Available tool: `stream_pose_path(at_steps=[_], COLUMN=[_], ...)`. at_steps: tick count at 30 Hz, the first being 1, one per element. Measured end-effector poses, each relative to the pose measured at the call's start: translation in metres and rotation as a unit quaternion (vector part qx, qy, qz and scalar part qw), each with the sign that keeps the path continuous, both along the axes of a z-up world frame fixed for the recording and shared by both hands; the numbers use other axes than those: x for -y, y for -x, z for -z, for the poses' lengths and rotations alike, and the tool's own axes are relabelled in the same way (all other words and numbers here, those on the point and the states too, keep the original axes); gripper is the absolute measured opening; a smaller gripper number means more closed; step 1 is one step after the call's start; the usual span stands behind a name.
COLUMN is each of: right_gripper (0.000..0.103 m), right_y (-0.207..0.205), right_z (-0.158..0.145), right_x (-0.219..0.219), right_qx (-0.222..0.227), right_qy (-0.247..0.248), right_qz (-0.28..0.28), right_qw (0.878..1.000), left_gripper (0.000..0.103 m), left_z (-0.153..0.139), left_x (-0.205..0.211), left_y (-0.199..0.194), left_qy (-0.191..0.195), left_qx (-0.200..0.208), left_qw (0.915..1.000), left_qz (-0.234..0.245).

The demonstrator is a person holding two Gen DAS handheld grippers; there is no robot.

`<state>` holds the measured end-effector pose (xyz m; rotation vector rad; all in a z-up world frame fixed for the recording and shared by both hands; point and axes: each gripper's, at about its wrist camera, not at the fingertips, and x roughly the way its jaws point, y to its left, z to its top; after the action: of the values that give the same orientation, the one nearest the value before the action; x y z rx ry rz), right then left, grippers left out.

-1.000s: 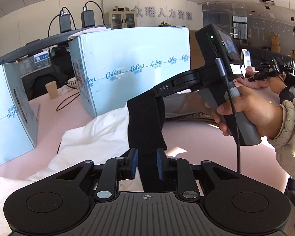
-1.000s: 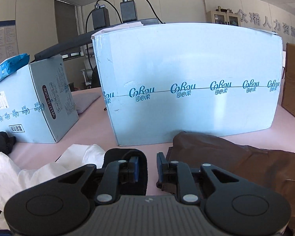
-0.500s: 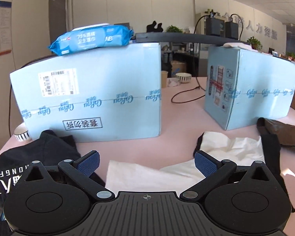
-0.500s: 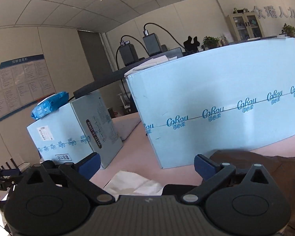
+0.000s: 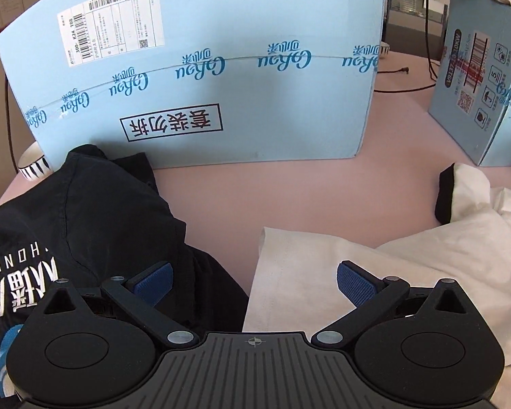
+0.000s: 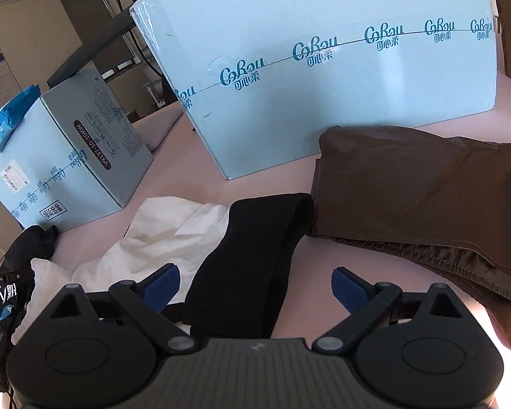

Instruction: Fold clothes

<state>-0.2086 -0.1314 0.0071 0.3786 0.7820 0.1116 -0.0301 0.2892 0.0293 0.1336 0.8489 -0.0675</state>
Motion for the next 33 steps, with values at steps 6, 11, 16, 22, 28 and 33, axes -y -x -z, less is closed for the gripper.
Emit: stream_pose_path(at_steps=[6,11,16,22,28,33], right_gripper=[0.081,0.042,0.020,0.012,0.012,0.056], right_y=[-0.022,-0.041,-0.044,-0.040,-0.063,-0.100], right_z=[0.014,0.017,0.010,0.000,-0.013,0.007], right_x=[-0.017,-0.037,-0.036,-0.033,-0.040,-0.035], right_qx=[-0.005,0.010,0.039,0.086,0.119,0.031], right_qy=[0.034,0.096,0.092,0.094,0.110,0.085], right_qz=[-0.017,-0.022,-0.018,-0.017,0.013,0.025], right_qw=[0.999,0.995,0.995,0.992,0.987,0.996], left_gripper=[0.103,0.095,0.024,0.018,0.021,0.067], left_z=[0.010,0.013,0.015,0.006,-0.010,0.001], left_x=[0.019,0.029,0.030,0.029,0.029,0.021], left_y=[-0.009,-0.016,-0.014,0.004,-0.022,-0.043], left_qy=[0.017,0.032,0.037,0.045,0.050,0.045], left_qx=[0.014,0.025,0.029,0.063,0.122,0.082], left_qw=[0.9991,0.9983,0.9982,0.9954,0.9912,0.9953], left_qz=[0.038,0.041,0.037,0.057,0.007,-0.025])
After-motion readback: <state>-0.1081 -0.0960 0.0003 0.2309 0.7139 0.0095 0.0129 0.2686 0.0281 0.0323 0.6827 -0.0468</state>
